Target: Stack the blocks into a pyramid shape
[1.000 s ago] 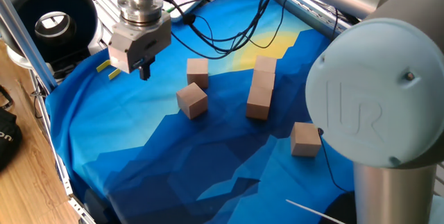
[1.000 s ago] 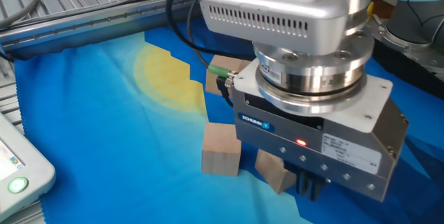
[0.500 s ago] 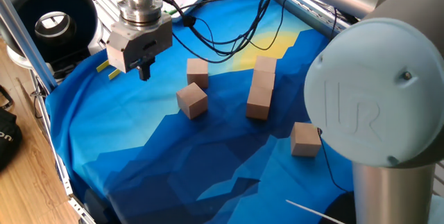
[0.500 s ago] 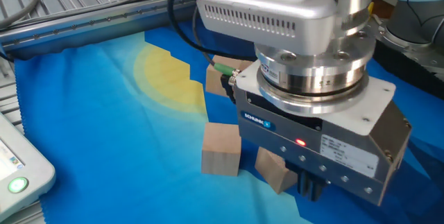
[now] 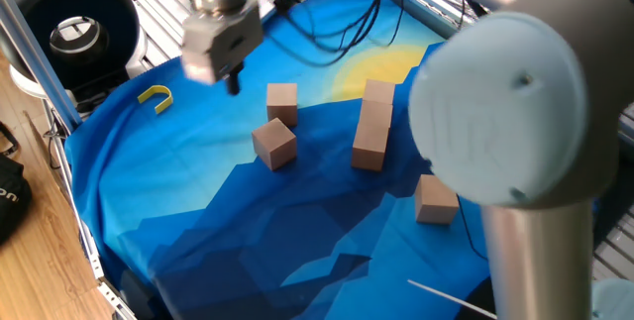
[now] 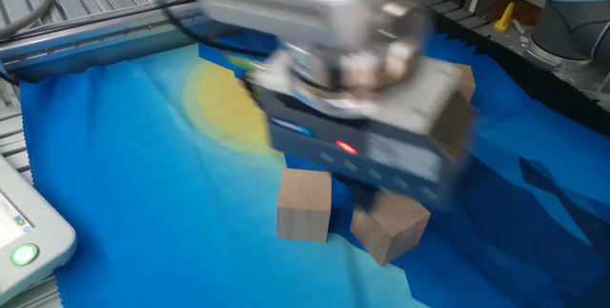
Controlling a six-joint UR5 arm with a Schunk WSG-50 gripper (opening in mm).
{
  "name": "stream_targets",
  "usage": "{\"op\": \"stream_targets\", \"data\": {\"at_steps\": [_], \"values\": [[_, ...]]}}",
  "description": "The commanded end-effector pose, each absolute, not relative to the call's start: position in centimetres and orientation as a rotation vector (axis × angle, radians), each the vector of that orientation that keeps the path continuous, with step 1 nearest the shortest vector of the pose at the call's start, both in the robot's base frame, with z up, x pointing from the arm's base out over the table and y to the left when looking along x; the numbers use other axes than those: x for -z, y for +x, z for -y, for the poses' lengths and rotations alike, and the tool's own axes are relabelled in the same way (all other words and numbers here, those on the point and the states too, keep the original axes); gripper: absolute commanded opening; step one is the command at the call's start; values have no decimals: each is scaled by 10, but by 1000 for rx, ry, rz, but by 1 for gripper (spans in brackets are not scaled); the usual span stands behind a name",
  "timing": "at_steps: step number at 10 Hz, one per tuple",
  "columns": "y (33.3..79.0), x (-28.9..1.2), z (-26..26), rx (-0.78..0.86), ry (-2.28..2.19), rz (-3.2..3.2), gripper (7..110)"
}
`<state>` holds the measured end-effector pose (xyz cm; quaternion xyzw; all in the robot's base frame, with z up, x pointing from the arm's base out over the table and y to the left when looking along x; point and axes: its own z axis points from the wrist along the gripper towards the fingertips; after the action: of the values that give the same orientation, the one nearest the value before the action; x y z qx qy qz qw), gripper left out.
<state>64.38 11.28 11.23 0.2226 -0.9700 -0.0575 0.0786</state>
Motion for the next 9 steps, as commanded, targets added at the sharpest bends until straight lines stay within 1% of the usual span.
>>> {"op": "stream_targets", "data": {"at_steps": [1,3,4,6,7,9], "values": [[656,-105,-60,156,812,2874,7],[661,-78,-44,153,857,2889,7],[655,-72,-48,173,860,2886,7],[643,-77,-42,97,783,2883,7],[643,-82,-34,84,803,2874,7],[651,-73,-26,59,828,2897,7]]}}
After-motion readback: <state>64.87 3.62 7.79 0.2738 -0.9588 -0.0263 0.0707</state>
